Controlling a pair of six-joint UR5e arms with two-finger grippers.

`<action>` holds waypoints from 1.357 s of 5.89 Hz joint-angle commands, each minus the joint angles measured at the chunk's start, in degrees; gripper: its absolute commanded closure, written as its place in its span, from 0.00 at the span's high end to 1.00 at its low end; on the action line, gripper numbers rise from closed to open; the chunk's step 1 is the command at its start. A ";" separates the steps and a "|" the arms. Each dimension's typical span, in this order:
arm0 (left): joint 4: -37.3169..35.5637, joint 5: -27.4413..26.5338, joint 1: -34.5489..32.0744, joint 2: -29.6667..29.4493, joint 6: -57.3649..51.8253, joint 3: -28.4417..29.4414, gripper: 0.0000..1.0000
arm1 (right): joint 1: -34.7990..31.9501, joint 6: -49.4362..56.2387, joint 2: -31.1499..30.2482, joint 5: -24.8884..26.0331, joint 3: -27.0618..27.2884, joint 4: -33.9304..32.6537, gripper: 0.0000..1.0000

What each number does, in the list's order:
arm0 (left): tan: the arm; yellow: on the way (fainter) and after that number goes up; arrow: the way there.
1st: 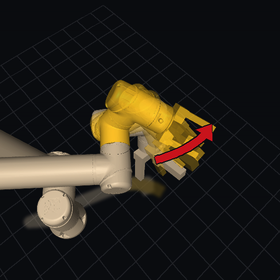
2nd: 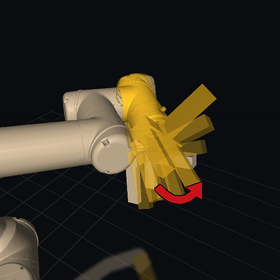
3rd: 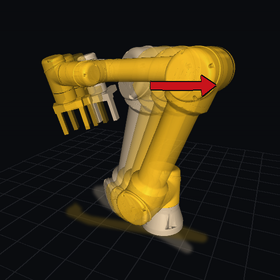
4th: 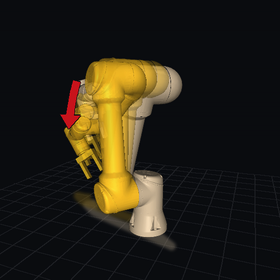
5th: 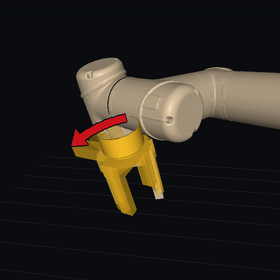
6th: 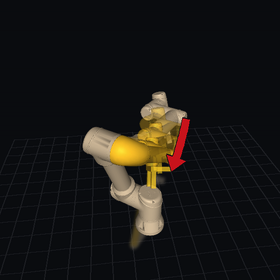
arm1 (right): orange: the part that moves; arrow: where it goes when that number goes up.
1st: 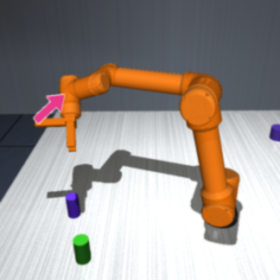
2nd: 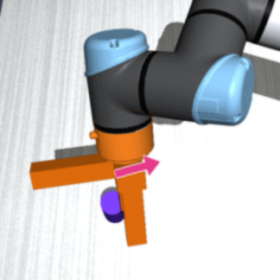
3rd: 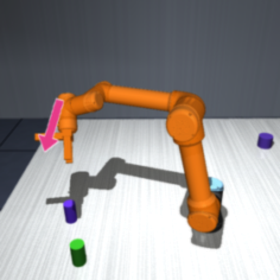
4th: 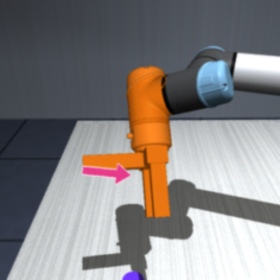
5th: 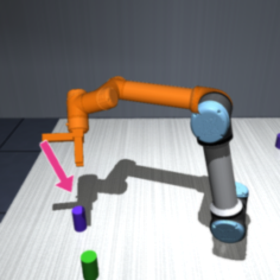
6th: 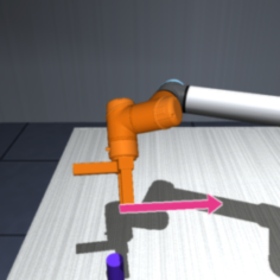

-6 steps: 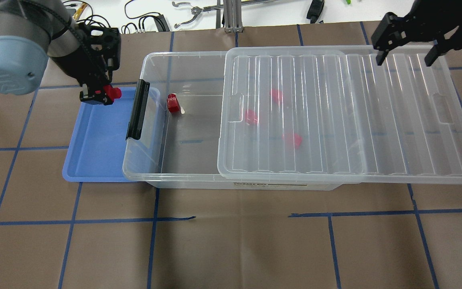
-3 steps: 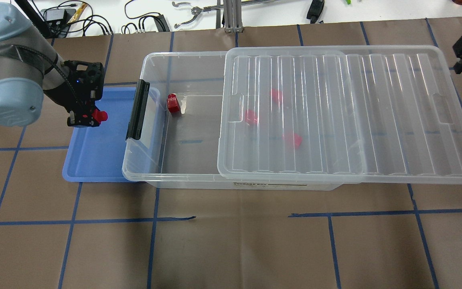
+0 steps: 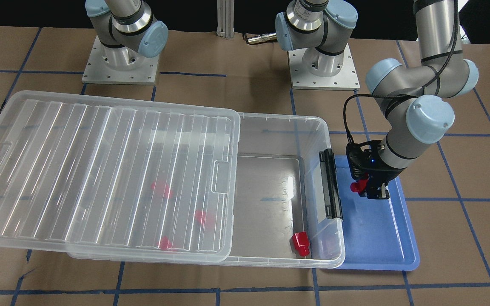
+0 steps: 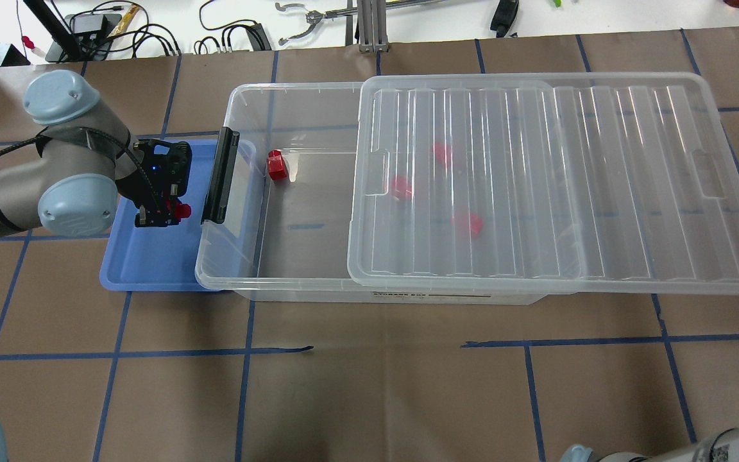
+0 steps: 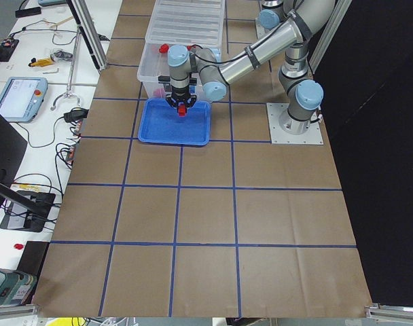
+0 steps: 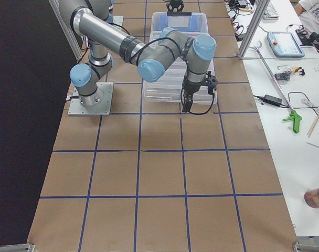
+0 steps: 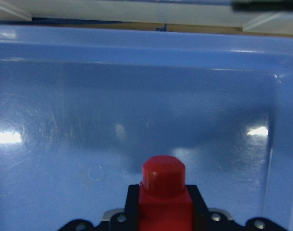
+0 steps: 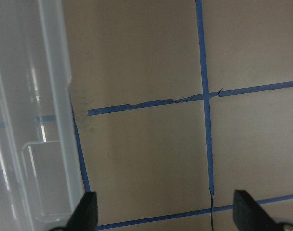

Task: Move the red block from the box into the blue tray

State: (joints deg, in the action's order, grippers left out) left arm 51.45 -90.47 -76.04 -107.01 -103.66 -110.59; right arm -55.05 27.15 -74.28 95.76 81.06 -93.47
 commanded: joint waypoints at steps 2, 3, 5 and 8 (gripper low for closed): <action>-4.95 0.29 0.10 -4.00 0.03 0.11 0.98 | 0.90 -0.43 2.65 0.92 4.42 -6.24 1.00; -4.86 0.21 0.10 -3.91 0.30 0.20 0.98 | 0.99 -0.61 1.17 1.01 9.07 -10.99 1.00; -3.73 0.38 -0.16 -1.20 1.00 0.89 0.98 | 0.91 -0.78 -3.22 0.75 13.23 -10.34 1.00; 23.17 3.25 -1.57 6.53 7.75 13.51 0.98 | 0.20 -0.61 -3.77 -0.13 15.09 -10.77 1.00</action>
State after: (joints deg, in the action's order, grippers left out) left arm 66.12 -89.07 -77.42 -102.62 -98.19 -101.50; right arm -54.66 26.42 -77.89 95.77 95.89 -104.25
